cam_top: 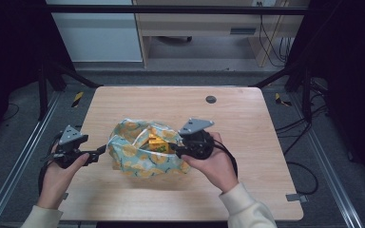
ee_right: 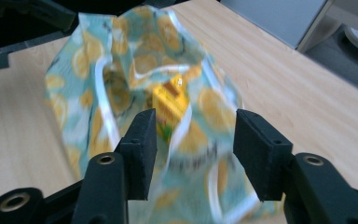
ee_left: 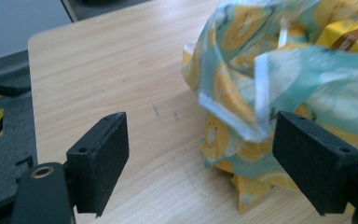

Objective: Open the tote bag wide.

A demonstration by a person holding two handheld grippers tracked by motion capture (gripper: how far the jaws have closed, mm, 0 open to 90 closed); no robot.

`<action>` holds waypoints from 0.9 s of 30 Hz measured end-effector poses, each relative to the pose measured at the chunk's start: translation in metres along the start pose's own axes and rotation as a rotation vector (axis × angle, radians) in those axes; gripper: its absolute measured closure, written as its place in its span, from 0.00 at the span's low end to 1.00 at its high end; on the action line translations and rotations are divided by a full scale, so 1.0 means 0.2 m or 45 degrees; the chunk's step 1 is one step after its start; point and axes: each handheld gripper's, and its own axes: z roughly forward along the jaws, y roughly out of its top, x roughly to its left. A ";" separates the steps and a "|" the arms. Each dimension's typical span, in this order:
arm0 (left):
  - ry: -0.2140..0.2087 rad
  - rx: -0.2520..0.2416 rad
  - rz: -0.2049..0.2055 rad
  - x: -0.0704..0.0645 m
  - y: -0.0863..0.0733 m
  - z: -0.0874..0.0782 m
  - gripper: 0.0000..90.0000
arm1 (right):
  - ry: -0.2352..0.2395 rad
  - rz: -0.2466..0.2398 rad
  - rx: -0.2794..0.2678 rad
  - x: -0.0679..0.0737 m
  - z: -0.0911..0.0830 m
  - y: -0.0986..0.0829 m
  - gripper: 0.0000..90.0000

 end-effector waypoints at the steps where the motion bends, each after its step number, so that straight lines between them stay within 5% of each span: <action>1: 0.000 0.000 0.000 0.00 0.00 0.00 0.21 | 0.000 0.000 0.000 0.00 0.00 0.00 0.55; 3: -0.010 -0.004 0.015 0.00 0.03 -0.01 0.21 | 0.004 -0.021 0.027 -0.01 0.08 0.10 0.52; 8: -0.053 0.008 0.076 -0.03 0.09 0.01 0.21 | 0.020 -0.030 0.084 -0.03 0.23 0.18 0.47; 14: -0.150 0.040 0.119 -0.07 0.16 0.05 0.19 | 0.026 -0.026 0.144 -0.03 0.34 0.18 0.44; 20: -0.188 0.088 0.180 -0.16 0.19 0.13 0.17 | -0.001 -0.018 0.191 -0.03 0.40 0.16 0.37; 26: -0.197 0.152 0.222 -0.21 0.17 0.19 0.15 | -0.019 -0.015 0.256 -0.05 0.44 0.14 0.40; 27: -0.199 0.161 0.227 -0.21 0.17 0.20 0.17 | -0.010 -0.010 0.276 -0.05 0.45 0.14 0.54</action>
